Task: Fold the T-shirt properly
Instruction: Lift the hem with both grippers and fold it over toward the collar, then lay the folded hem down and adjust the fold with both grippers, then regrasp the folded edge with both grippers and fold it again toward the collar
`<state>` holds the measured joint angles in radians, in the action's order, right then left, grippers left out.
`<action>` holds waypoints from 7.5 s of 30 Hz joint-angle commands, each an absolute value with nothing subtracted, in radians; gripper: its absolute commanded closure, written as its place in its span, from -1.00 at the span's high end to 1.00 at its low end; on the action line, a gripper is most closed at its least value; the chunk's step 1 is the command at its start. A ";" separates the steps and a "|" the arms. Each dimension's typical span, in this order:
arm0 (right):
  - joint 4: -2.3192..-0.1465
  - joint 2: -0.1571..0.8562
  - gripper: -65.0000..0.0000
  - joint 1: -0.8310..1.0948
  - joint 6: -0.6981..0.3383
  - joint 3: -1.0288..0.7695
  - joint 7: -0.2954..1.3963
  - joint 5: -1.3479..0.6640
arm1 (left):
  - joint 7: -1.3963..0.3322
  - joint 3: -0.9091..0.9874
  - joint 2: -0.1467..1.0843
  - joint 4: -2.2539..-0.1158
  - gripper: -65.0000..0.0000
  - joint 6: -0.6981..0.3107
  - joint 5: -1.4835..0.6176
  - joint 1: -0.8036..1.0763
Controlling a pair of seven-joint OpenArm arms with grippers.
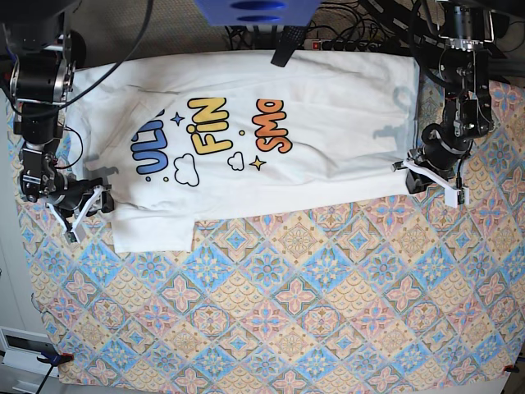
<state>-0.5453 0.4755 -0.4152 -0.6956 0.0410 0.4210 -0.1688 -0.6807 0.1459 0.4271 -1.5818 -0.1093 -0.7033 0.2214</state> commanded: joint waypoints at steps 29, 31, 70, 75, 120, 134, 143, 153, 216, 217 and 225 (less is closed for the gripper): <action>-1.092 0.498 -0.98 -0.231 -0.698 -0.237 0.708 -0.185 | -0.661 0.157 0.441 -1.596 -1.00 -0.116 -0.710 0.189; -1.182 0.496 -0.98 -0.174 -0.698 -0.263 0.742 -0.185 | -0.661 0.157 0.441 -1.596 -1.00 -0.116 -0.710 0.189; -1.876 0.374 -0.60 0.340 -0.698 -0.486 0.845 -0.186 | -0.661 -0.045 0.487 -1.696 -0.85 -0.117 -0.437 0.440; -1.876 0.374 -0.38 0.334 -0.698 -0.478 0.845 -0.186 | -0.659 -0.002 0.492 -1.710 -0.97 -0.117 -0.452 0.444; -0.998 0.371 -0.18 -0.251 -0.698 -0.044 0.641 -0.042 | -0.659 -0.067 0.628 -1.620 -0.98 -0.163 -0.555 0.435; -0.857 0.374 0.04 -0.283 -0.698 -0.099 0.585 -0.030 | -0.610 -0.068 0.628 -1.620 -0.98 -0.163 -0.555 0.437; -0.854 0.374 -0.48 -0.278 -0.698 0.045 0.595 -0.030 | -0.601 -0.068 0.628 -1.618 -0.98 -0.162 -0.555 0.437; -0.998 0.397 -0.99 -0.194 -0.698 -0.065 0.697 -0.071 | -0.598 -0.062 0.628 -1.618 -0.98 -0.162 -0.556 0.433; -1.905 0.366 -0.20 0.455 -0.698 -0.292 1.043 -0.259 | -0.878 0.122 0.670 -1.601 0.46 -0.292 -0.843 0.437; -1.905 0.366 -0.20 0.455 -0.698 -0.292 1.043 -0.259 | -0.886 0.122 0.670 -1.600 0.58 -0.302 -0.846 0.437; -1.905 0.366 -0.20 0.455 -0.698 -0.292 1.043 -0.259 | -0.894 0.117 0.647 -1.592 0.80 -0.306 -0.840 0.438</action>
